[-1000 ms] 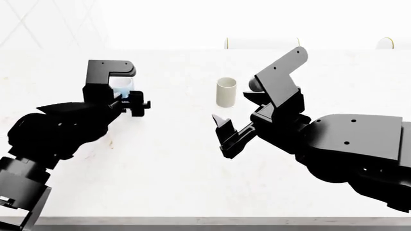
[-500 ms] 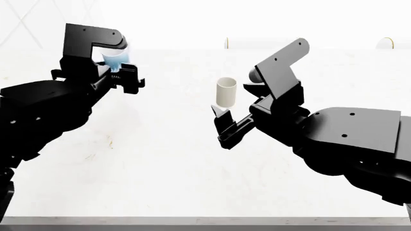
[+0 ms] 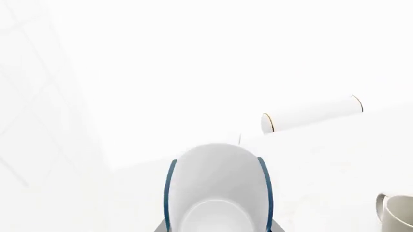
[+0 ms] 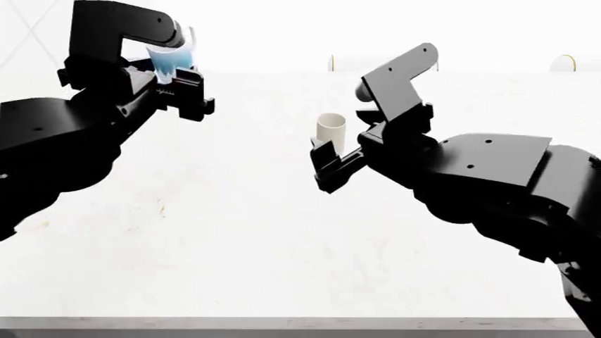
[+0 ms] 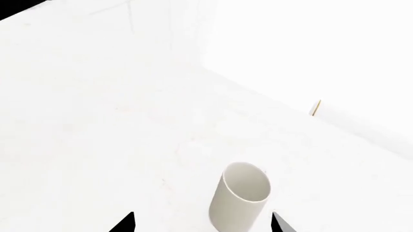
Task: Pick the mug and mug and place them in the sink. Then turn on the water.
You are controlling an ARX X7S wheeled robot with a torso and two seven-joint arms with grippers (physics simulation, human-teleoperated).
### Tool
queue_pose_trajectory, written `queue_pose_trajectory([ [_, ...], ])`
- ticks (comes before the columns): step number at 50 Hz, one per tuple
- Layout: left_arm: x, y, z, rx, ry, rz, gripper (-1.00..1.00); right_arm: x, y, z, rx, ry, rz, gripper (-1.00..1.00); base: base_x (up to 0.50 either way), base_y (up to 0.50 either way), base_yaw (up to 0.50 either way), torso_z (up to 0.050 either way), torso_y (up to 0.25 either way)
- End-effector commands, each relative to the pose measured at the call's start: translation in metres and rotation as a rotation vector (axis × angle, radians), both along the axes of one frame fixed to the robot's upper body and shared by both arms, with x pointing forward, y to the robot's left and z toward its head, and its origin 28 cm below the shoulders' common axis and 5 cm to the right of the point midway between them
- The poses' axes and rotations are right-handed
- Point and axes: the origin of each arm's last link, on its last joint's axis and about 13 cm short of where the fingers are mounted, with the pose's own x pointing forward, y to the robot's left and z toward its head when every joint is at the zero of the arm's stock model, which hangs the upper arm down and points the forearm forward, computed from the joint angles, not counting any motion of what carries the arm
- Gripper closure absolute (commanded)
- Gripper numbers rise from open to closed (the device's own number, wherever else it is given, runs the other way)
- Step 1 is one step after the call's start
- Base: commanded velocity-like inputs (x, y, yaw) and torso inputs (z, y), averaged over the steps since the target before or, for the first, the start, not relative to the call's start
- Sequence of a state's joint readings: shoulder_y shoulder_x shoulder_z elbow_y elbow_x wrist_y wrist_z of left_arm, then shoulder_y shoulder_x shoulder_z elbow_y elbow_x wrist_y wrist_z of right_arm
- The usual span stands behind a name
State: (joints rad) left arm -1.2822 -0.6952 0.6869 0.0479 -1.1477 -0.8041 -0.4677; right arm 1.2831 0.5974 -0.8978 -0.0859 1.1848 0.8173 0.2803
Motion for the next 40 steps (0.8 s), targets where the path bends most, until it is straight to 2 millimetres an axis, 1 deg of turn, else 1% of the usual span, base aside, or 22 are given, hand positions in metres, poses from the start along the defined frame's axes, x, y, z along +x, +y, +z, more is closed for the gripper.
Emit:
queue_pose_trajectory([
  [1,-0.007,-0.002,0.009,0.002,-0.038,-0.01,1.0,0.012,0.007,-0.001,-0.002,0.011,-0.018,-1.0,0.0,0.0,0.0,0.0,0.0],
  [10,-0.009,-0.002,0.011,0.002,-0.042,-0.009,1.0,0.018,0.01,-0.004,-0.003,0.024,-0.05,-1.0,0.0,0.0,0.0,0.0,0.0],
  [14,-0.009,0.0,0.008,0.001,-0.043,-0.008,1.0,0.021,0.011,-0.005,-0.003,0.024,-0.065,-1.0,0.0,0.0,0.0,0.0,0.0],
  [23,-0.007,0.003,0.004,0.0,-0.039,-0.002,1.0,0.026,0.005,-0.008,-0.006,0.017,-0.127,-1.0,0.0,0.0,0.0,0.0,0.001],
  [40,-0.011,0.001,0.005,0.0,-0.042,-0.003,1.0,0.033,0.0,-0.015,0.005,0.029,-0.169,-1.0,0.0,0.0,0.0,0.0,0.0],
])
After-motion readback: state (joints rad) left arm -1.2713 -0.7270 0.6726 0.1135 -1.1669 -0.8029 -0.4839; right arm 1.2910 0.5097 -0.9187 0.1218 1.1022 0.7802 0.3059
